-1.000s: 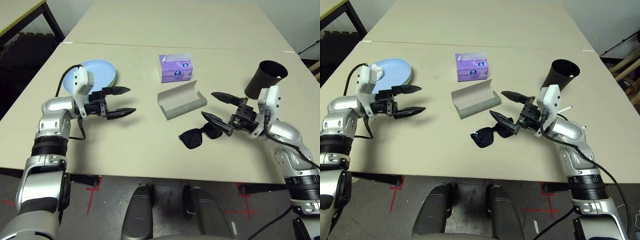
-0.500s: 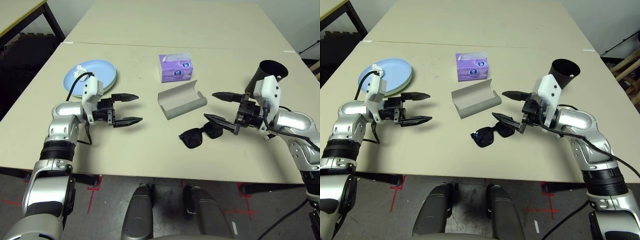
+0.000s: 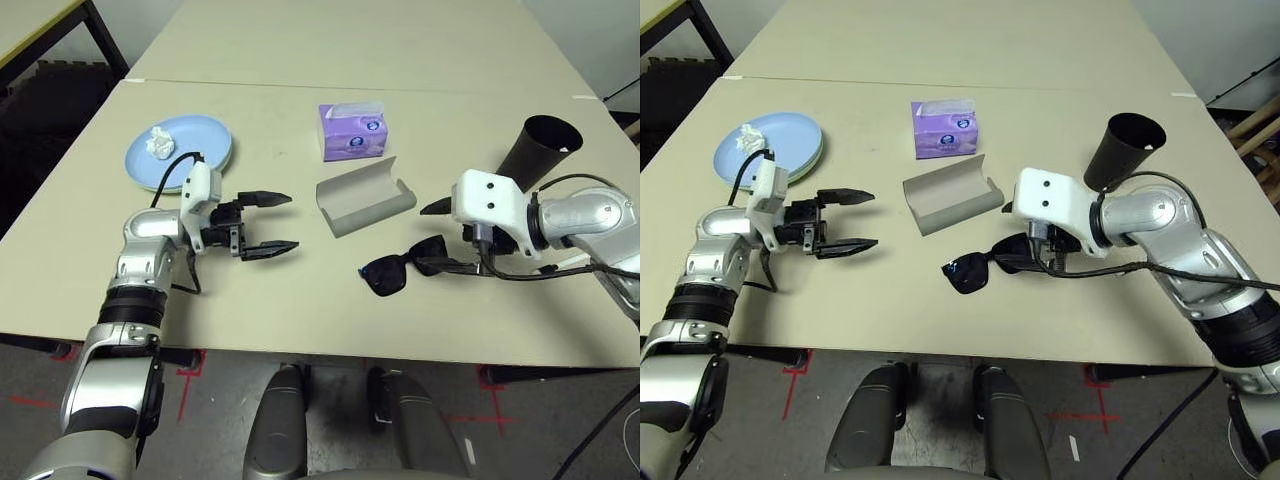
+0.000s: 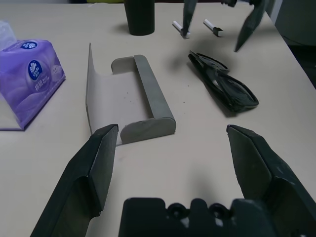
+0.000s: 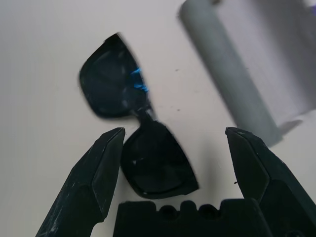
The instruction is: Organize and tidy the items on the table.
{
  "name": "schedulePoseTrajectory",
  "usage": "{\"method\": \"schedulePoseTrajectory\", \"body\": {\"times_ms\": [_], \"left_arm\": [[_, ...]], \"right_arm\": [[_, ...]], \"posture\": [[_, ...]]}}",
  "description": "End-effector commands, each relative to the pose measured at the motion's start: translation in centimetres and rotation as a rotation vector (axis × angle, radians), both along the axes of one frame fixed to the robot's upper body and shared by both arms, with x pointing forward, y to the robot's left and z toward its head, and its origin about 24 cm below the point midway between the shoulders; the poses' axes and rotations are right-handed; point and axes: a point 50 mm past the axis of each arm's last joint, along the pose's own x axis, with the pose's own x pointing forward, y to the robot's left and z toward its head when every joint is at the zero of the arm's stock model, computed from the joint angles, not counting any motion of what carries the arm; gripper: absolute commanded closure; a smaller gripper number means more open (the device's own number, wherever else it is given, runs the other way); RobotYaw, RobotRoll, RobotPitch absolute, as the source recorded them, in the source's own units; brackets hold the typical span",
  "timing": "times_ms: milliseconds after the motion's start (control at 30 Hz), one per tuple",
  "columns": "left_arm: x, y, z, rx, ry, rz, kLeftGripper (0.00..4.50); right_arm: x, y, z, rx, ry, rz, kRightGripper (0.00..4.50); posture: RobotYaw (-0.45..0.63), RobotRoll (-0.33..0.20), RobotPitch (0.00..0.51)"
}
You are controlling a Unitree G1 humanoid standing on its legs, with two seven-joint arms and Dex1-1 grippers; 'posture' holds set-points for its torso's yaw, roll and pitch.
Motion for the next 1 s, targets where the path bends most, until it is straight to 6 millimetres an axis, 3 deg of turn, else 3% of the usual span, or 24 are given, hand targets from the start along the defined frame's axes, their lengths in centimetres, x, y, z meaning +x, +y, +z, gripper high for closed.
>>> {"method": "schedulePoseTrajectory", "body": {"times_ms": [33, 433, 1000], "left_arm": [[-0.3, -0.6, -0.2, 0.001, -0.021, -0.019, 0.03], [-0.8, -1.0, -0.5, -0.011, -0.027, -0.013, 0.03], [-1.4, -1.1, -0.3, 0.004, -0.036, -0.028, 0.03]], "right_arm": [[-0.7, 1.0, 0.5, -0.067, -0.008, 0.066, 0.0], [-1.1, 3.6, 1.6, -0.33, -0.095, 0.058, 0.0], [-0.9, 5.2, 1.0, -0.44, -0.088, 0.121, 0.0]], "posture": [[0.2, 0.0, 0.212], [0.22, 0.0, 0.223], [0.23, 0.0, 0.227]]}}
